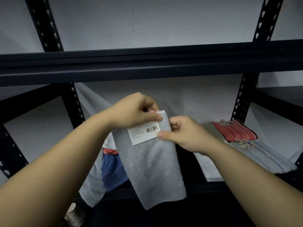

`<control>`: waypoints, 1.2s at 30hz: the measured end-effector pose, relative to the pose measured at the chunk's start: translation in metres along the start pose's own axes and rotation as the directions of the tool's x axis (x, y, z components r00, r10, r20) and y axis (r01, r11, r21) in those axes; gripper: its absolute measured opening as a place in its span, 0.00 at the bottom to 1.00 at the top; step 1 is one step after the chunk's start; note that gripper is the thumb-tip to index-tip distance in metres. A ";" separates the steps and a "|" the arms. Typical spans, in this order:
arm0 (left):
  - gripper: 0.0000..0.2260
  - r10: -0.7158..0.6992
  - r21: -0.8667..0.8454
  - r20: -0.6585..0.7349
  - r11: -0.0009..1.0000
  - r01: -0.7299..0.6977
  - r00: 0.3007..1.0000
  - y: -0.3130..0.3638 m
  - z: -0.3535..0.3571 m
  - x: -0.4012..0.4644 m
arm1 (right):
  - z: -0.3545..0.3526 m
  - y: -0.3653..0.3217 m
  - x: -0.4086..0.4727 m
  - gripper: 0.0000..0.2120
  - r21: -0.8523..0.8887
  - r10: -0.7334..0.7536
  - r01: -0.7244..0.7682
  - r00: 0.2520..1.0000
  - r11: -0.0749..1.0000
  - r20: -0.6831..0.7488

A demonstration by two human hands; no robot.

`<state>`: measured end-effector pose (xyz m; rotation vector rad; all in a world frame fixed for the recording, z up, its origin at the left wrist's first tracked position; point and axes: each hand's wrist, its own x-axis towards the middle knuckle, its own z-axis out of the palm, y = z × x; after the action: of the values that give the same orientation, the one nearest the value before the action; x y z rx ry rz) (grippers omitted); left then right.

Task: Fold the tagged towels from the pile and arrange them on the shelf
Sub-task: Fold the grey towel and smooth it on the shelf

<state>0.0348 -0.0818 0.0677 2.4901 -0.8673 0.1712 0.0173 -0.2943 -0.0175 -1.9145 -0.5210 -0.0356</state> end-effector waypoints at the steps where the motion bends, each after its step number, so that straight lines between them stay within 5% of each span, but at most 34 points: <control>1: 0.06 -0.003 -0.004 -0.012 1.000 0.003 1.000 -0.001 -0.002 0.000 | 0.002 0.004 -0.001 0.12 0.006 0.030 -0.031 0.999 1.000 0.035; 5: 0.08 -0.061 0.016 -0.126 0.998 0.064 0.990 -0.014 -0.013 -0.002 | -0.003 0.040 -0.007 0.10 -0.086 0.130 -0.116 0.976 0.990 0.174; 9: 0.09 -0.185 -0.014 -0.211 0.982 0.187 0.960 -0.038 -0.018 -0.007 | -0.018 0.076 -0.016 0.24 -0.268 0.291 -0.225 0.927 0.937 0.237; 12: 0.10 -0.271 -0.052 -0.271 0.962 0.267 0.924 -0.063 -0.016 -0.010 | -0.032 0.098 -0.020 0.23 -0.305 0.375 -0.286 0.880 0.908 0.291; 16: 0.11 -0.419 -0.081 -0.248 0.907 0.413 0.873 -0.103 -0.002 -0.020 | -0.046 0.109 -0.023 0.11 -0.050 0.454 -0.458 0.851 0.888 0.264; 20: 0.15 -0.584 -0.180 -0.191 0.811 0.556 0.789 -0.133 0.023 -0.038 | -0.050 0.118 -0.016 0.13 0.287 0.524 -0.535 0.843 0.794 0.123; 26: 0.14 -0.639 -0.135 -0.115 0.769 0.625 0.761 -0.174 0.062 -0.056 | -0.032 0.120 0.003 0.12 0.278 0.611 -0.583 0.791 0.764 -0.022; 28: 0.12 -0.625 -0.015 -0.151 0.776 0.631 0.766 -0.180 0.074 -0.061 | -0.023 0.129 0.012 0.13 0.189 0.604 -0.579 0.789 0.793 -0.116; 30: 0.11 -0.584 0.055 -0.212 0.794 0.606 0.784 -0.182 0.088 -0.067 | -0.015 0.136 0.019 0.17 -0.082 0.527 -0.549 0.828 0.832 -0.189; 32: 0.11 -0.509 0.091 -0.289 0.828 0.553 0.811 -0.185 0.101 -0.073 | -0.007 0.138 0.020 0.21 -0.333 0.451 -0.487 0.874 0.808 -0.183; 36: 0.10 -0.326 0.255 -0.436 0.849 0.462 0.839 -0.193 0.122 -0.083 | 0.003 0.141 0.014 0.18 -0.525 0.398 -0.400 0.909 0.751 -0.122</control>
<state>0.0822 0.0338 -0.1404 2.7634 -0.1452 0.6892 0.0816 -0.3297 -0.1389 -2.5536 -0.0762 0.1063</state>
